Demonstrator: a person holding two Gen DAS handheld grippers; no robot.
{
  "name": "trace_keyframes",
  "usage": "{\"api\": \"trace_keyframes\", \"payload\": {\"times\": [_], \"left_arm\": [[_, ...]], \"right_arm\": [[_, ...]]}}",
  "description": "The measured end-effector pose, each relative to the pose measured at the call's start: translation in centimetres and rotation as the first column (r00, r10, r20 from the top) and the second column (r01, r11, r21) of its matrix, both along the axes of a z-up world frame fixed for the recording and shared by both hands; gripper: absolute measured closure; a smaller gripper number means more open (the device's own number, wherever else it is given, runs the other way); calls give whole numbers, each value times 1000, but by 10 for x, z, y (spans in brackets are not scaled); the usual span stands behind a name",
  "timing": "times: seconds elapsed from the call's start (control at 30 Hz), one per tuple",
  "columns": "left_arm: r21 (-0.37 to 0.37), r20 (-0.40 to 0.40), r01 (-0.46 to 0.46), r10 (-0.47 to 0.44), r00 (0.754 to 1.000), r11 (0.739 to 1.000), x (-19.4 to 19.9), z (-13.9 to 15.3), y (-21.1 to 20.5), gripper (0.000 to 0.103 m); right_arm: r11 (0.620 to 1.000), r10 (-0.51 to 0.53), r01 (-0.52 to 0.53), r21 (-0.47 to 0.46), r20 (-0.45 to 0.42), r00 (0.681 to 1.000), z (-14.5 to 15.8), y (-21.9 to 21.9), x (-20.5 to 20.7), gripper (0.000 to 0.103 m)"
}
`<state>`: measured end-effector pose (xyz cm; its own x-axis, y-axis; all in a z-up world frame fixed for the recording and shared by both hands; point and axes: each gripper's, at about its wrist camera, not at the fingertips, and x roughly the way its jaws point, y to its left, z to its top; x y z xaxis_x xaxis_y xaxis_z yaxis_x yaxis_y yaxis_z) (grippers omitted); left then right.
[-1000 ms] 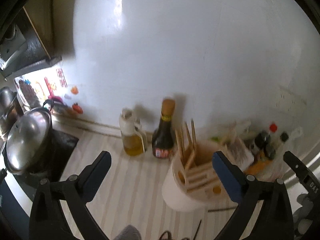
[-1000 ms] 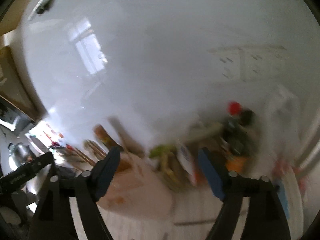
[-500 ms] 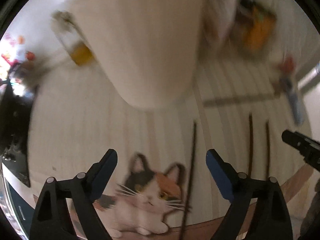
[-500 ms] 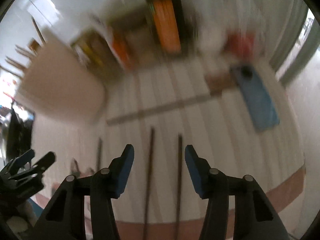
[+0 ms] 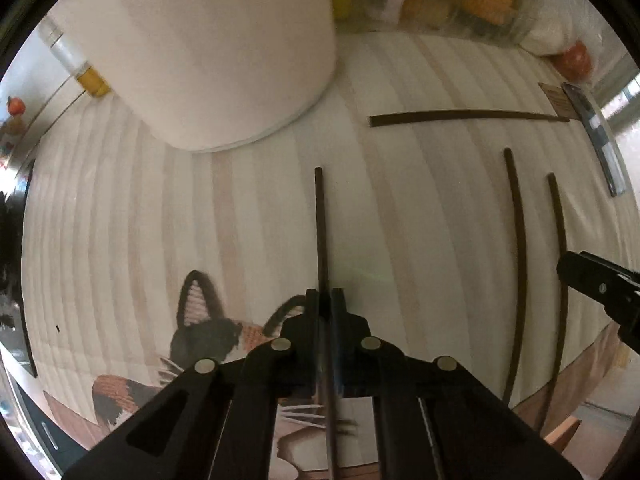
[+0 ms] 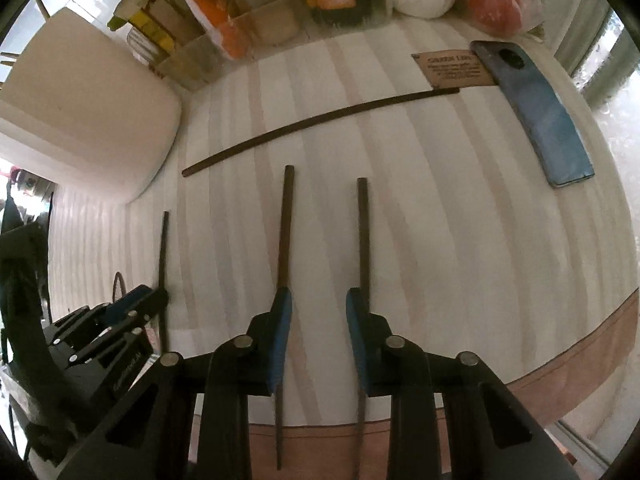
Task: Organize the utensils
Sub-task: 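Grasp a dark chopstick with the left gripper while the right grasps another dark chopstick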
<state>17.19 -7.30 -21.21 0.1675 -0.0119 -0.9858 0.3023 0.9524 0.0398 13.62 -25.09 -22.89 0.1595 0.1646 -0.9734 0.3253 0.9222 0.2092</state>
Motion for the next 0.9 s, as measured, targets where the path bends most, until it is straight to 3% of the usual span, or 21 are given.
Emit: {"api": "trace_keyframes", "payload": {"times": [0.2,0.37,0.47,0.63,0.9], "left_arm": [[11,-8,-112,112,994,994,2,10,42,100],[13,-11,-202,202,979,979,-1,17,79,100],[-3,-19,-243,243,970,970,-3,19,91,100],[-19,-32,-249,248,968,968,3,27,97,100],[-42,-47,-236,234,971,971,18,32,100,99]], "right_arm": [[999,34,-34,-2,-10,999,-7,16,26,73],[992,96,-98,-73,-29,995,-21,39,49,73],[982,156,-159,-104,-36,987,-21,58,55,97],[960,272,-274,-50,-55,961,-21,93,50,96],[952,295,-300,-58,-88,951,-22,94,57,96]]}}
